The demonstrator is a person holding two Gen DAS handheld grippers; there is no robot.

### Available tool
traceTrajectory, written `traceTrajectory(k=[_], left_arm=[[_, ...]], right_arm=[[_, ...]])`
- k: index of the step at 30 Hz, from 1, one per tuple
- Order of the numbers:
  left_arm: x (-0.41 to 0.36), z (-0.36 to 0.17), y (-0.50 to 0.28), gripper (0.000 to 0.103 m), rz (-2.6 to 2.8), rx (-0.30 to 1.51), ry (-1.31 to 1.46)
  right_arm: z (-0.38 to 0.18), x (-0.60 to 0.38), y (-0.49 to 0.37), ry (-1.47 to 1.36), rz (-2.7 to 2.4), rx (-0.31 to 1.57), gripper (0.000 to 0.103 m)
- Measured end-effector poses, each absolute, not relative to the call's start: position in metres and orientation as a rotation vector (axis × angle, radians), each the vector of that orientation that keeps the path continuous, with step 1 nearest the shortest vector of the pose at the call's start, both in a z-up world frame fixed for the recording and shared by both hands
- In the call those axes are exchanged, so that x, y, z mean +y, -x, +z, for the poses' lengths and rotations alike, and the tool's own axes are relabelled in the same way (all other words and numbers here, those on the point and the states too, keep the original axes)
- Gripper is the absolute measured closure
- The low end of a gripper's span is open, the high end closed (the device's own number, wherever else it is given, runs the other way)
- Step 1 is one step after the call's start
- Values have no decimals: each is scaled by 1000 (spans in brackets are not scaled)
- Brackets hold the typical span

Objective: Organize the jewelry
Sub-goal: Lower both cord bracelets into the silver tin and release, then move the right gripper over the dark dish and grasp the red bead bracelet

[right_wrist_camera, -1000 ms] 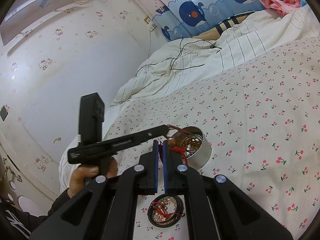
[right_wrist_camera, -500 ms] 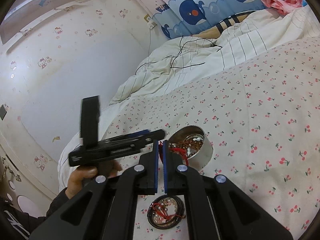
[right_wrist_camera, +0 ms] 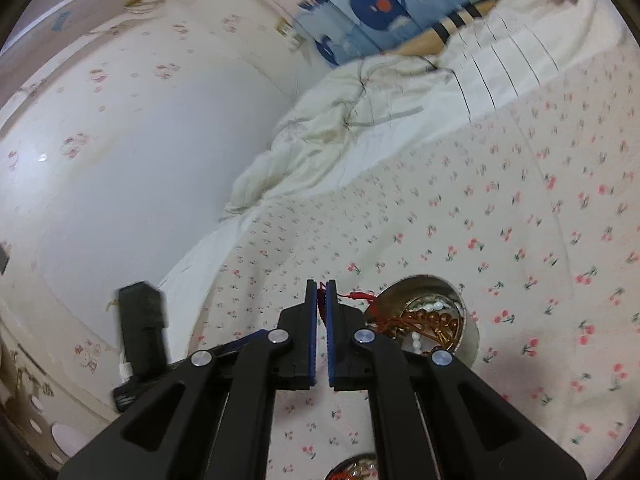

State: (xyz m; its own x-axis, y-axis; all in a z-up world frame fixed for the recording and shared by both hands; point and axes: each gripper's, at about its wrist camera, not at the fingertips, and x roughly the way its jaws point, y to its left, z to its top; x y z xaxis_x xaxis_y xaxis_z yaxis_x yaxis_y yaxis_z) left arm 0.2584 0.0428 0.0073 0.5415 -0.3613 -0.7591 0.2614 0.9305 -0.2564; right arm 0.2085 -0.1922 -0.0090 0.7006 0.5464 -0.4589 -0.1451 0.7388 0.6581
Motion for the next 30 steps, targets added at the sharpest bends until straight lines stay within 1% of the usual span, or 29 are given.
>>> traceTrajectory(k=[3, 4, 5, 6, 7, 11, 15, 17, 19, 22, 26, 30], left_arm=[[36, 8, -256, 24, -378, 926, 79], [33, 9, -254, 24, -380, 927, 66], [31, 9, -252, 23, -380, 925, 45], [27, 9, -250, 22, -381, 922, 17], [25, 9, -248, 22, -381, 919, -5], [20, 5, -240, 21, -386, 928, -59], [27, -12, -227, 19, -368, 966, -53], [26, -22, -222, 19, -355, 992, -65], [21, -24, -221, 19, -355, 987, -87], [14, -21, -217, 19, -352, 955, -124], [10, -19, -214, 19, -343, 940, -148], [6, -18, -210, 19, -319, 919, -195]], right_arm=[[-22, -182, -216, -456, 256, 802, 98], [-23, -182, -213, -415, 228, 808, 97], [-21, -184, -208, -390, 203, 802, 90], [-20, -186, -203, -379, 188, 795, 81], [-16, -190, -194, -365, 171, 775, 66], [-8, -194, -160, -264, 142, 773, 65], [-18, -196, -127, -213, 124, 791, 64], [-30, -205, -115, -249, 94, 794, 63], [-38, -209, -116, -272, 69, 811, 63], [-36, -205, -121, -232, 51, 796, 63], [-31, -189, -122, -162, 61, 781, 55], [-33, -176, -120, -105, 84, 787, 54]])
